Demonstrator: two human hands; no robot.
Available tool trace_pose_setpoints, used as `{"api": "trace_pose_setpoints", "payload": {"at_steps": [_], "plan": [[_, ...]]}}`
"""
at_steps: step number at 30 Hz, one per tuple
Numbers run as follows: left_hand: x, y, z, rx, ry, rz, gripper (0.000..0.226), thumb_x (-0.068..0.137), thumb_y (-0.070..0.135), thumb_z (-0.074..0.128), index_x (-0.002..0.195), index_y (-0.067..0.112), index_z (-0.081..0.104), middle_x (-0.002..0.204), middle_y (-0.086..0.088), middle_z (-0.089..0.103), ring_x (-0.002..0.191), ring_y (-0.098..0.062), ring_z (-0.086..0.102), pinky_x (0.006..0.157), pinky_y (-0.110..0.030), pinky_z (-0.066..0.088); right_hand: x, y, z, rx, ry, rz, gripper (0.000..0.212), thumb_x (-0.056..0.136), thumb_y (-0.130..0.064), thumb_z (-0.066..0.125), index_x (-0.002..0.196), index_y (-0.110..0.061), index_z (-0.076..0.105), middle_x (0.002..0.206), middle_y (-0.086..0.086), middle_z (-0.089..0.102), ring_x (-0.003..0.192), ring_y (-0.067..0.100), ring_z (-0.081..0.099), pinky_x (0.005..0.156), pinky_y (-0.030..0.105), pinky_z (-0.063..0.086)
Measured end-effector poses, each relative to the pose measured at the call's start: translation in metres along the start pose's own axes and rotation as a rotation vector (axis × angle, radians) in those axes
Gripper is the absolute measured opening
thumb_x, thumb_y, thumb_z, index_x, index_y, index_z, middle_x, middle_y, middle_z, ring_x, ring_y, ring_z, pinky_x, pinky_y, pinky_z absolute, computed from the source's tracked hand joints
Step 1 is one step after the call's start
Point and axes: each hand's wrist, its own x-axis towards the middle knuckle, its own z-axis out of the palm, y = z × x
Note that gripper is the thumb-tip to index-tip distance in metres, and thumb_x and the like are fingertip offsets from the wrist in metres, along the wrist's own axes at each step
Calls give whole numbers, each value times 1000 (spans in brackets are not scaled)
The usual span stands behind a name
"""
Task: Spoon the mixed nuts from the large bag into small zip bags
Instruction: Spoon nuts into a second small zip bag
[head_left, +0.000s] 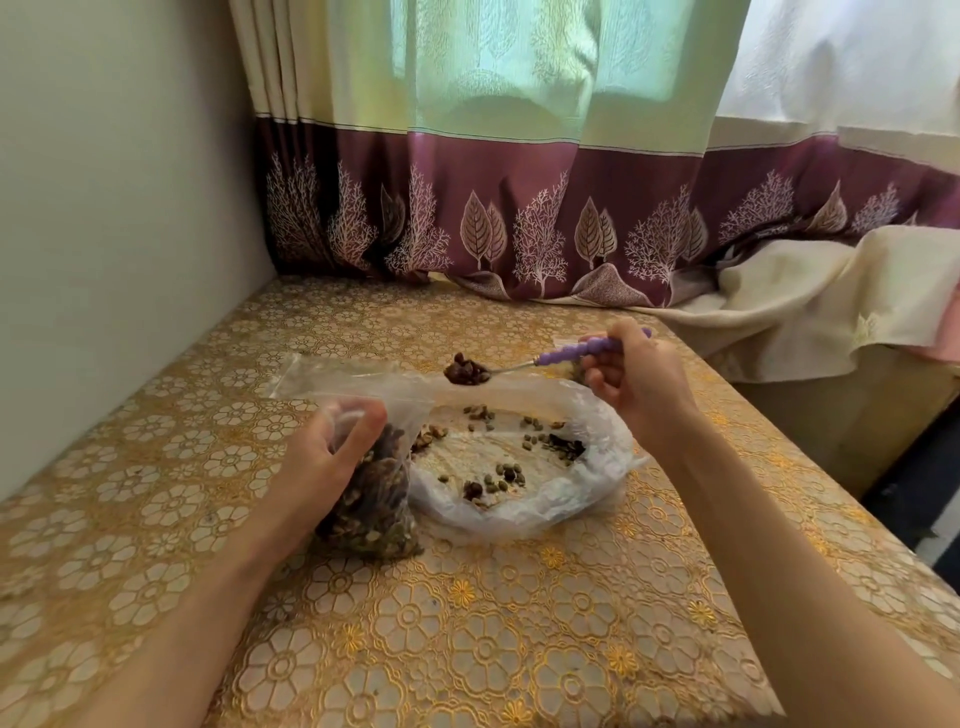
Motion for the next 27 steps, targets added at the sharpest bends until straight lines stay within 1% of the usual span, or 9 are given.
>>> {"api": "trace_pose_setpoints", "payload": {"at_steps": [1,5,10,13,17,19,22,24,27], "plan": [[0,0,0,3,-1,-3,87,39,92,55,104,34,54,102,11,63,99,-10,61,91,-46,50,-1,-4,6,13,-25,-21,33,90,-6,42,60,-7,56,77,27,67,46,13,47,37,17,36],[0,0,-1,17,2,-9,82,39,91,56,101,38,56,92,20,66,94,-3,61,92,-45,49,-6,-13,31,23,-74,-45,32,91,-9,43,63,-4,58,55,8,66,45,11,49,40,17,37],[-2,2,-1,7,9,-4,83,37,91,56,101,39,57,94,18,65,94,-2,61,93,-42,49,-19,-11,52,-28,-189,-67,33,96,-13,42,68,-3,58,60,11,67,47,11,48,42,18,37],[-1,4,1,-12,1,-3,87,34,91,58,102,36,55,99,14,65,97,-8,62,91,-42,50,-28,-10,56,-75,-239,-129,34,97,-13,42,69,-3,59,68,17,68,46,11,49,40,17,38],[-2,5,0,-45,-8,8,92,33,89,60,107,33,54,106,4,66,99,-14,64,88,-39,52,-36,-11,59,-141,-284,-226,27,96,-8,43,79,1,61,66,13,65,49,14,53,43,20,41],[-2,6,1,-32,0,19,91,32,90,58,104,34,55,101,8,66,93,-6,65,77,-27,53,-36,-12,58,-153,-292,-259,23,94,-5,43,82,1,62,70,17,63,50,16,54,43,21,41],[-3,9,2,28,6,37,87,31,94,51,99,40,53,98,17,61,82,9,60,62,-11,46,-37,-12,54,-116,-286,-273,23,94,-4,43,82,0,63,65,9,64,49,15,53,42,21,40],[-4,9,2,37,10,38,89,30,95,51,101,40,54,98,18,59,79,10,60,61,-10,45,-37,-10,49,-63,-265,-250,24,96,-9,43,82,-2,62,66,8,65,49,13,52,42,20,39],[-5,8,2,51,11,40,94,29,95,52,104,38,55,95,15,61,83,2,61,63,-16,47,-36,-5,37,21,-165,-193,26,98,-20,45,83,-6,61,75,17,62,49,12,50,43,20,39]]}}
